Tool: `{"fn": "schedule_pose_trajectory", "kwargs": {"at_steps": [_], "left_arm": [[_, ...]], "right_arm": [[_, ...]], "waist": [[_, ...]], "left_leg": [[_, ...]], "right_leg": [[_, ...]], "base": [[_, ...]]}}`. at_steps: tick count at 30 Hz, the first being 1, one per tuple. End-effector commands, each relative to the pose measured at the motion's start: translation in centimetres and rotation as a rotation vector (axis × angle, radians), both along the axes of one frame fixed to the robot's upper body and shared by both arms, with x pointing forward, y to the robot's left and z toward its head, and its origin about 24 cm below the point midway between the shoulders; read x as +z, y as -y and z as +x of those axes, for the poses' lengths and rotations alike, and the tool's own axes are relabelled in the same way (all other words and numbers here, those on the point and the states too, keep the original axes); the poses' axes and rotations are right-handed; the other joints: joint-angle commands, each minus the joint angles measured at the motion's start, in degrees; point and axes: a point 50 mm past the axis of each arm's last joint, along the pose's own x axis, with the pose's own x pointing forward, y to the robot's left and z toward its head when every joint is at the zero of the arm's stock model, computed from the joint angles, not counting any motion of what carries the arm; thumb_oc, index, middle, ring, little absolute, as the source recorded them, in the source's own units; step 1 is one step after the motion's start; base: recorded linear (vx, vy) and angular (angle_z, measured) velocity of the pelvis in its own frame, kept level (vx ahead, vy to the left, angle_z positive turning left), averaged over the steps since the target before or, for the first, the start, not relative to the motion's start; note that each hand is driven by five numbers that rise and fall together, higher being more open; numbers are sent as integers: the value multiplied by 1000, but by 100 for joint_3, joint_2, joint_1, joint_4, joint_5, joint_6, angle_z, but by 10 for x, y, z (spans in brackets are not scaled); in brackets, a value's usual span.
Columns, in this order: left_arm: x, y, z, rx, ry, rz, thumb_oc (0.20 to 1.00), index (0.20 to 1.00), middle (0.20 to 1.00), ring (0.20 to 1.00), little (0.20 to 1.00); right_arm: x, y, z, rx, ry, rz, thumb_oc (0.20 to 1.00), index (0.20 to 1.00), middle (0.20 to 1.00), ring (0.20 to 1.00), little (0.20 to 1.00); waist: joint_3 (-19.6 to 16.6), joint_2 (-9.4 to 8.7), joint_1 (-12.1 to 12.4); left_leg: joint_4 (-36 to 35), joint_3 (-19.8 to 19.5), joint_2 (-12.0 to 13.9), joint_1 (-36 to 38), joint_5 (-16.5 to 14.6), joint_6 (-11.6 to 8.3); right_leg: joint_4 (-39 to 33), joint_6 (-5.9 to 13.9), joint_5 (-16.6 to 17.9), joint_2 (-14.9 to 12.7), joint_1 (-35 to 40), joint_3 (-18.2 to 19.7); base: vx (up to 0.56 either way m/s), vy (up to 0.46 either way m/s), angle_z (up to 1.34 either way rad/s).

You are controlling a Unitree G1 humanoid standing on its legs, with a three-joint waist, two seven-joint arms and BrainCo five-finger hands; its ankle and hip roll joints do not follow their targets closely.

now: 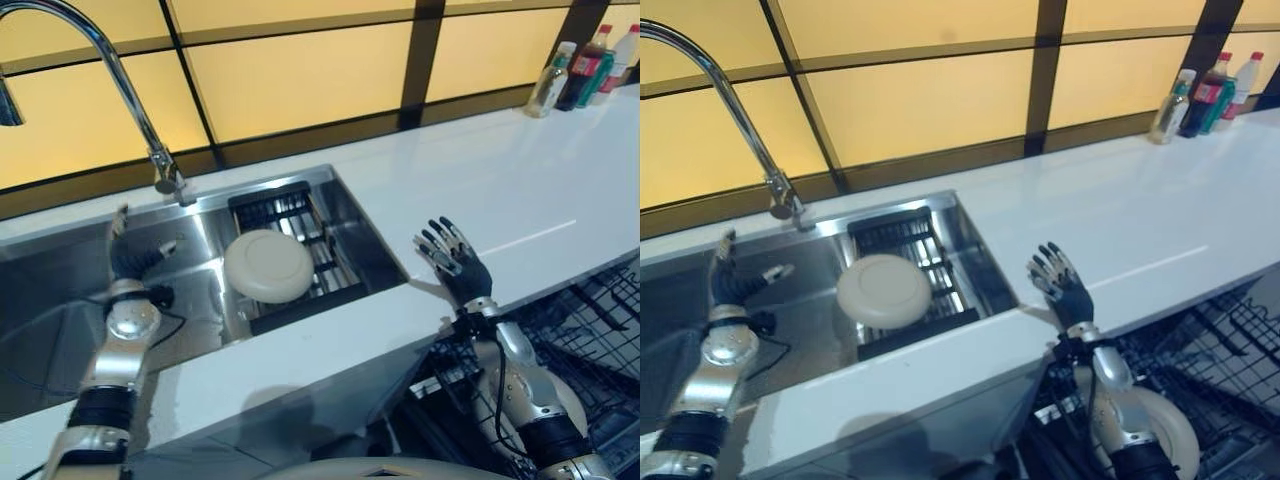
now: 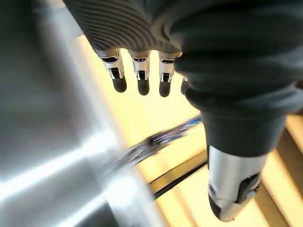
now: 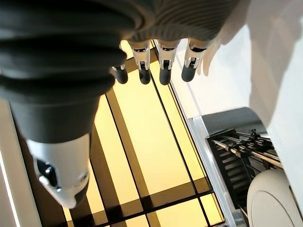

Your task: Pick up plates and place into dishwasher.

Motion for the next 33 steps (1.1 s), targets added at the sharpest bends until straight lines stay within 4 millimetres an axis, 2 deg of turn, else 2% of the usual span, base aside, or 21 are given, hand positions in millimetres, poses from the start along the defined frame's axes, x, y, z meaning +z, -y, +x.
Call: {"fn": "schedule_pose_trajectory", "kwargs": {"at_steps": [1, 4, 7, 12, 22, 33], "left_arm": [[-6, 10, 5, -69, -32, -206, 1000, 1000, 1000, 1000, 1000], [-26, 35, 5, -146, -83, -443, 1000, 1000, 1000, 1000, 1000], [-33, 58, 7, -199, -106, -644, 1000, 1000, 1000, 1000, 1000], [-38, 75, 12, -203, -77, -931, 1000, 1000, 1000, 1000, 1000], [-41, 82, 10, -239, -35, -1192, 1000, 1000, 1000, 1000, 1000], [-45, 77, 13, -241, -49, -1163, 1000, 1000, 1000, 1000, 1000]], "right_arm": [[27, -2, 9, -16, 124, 24, 1000, 1000, 1000, 1000, 1000], [26, -2, 9, -14, 124, 23, 1000, 1000, 1000, 1000, 1000], [25, -4, 8, -6, 124, 23, 1000, 1000, 1000, 1000, 1000], [20, -7, 6, 3, 120, 21, 1000, 1000, 1000, 1000, 1000], [16, -8, 3, 19, 105, 11, 1000, 1000, 1000, 1000, 1000], [14, -11, 3, 38, 99, 13, 1000, 1000, 1000, 1000, 1000]], "waist": [[-68, -270, -72], [-50, -273, -88], [-19, -259, -131], [-5, -226, -208], [-40, -153, -299], [-79, -128, -340]], "left_leg": [[762, 80, -413, -658, -352, 474], [808, 115, -405, -684, -375, 490], [852, 165, -393, -701, -386, 503], [867, 247, -384, -689, -402, 525], [842, 344, -366, -636, -385, 527], [829, 397, -355, -596, -380, 523]], "right_leg": [[443, 418, -264, -293, -144, -87], [461, 425, -278, -305, -145, -103], [476, 429, -278, -314, -145, -96], [484, 442, -289, -326, -133, -84], [455, 428, -293, -313, -80, -9], [445, 435, -306, -309, -41, 24]], "base": [[0, 0, 0], [0, 0, 0], [0, 0, 0], [0, 0, 0], [19, 3, -3], [2, 0, 0]]}}
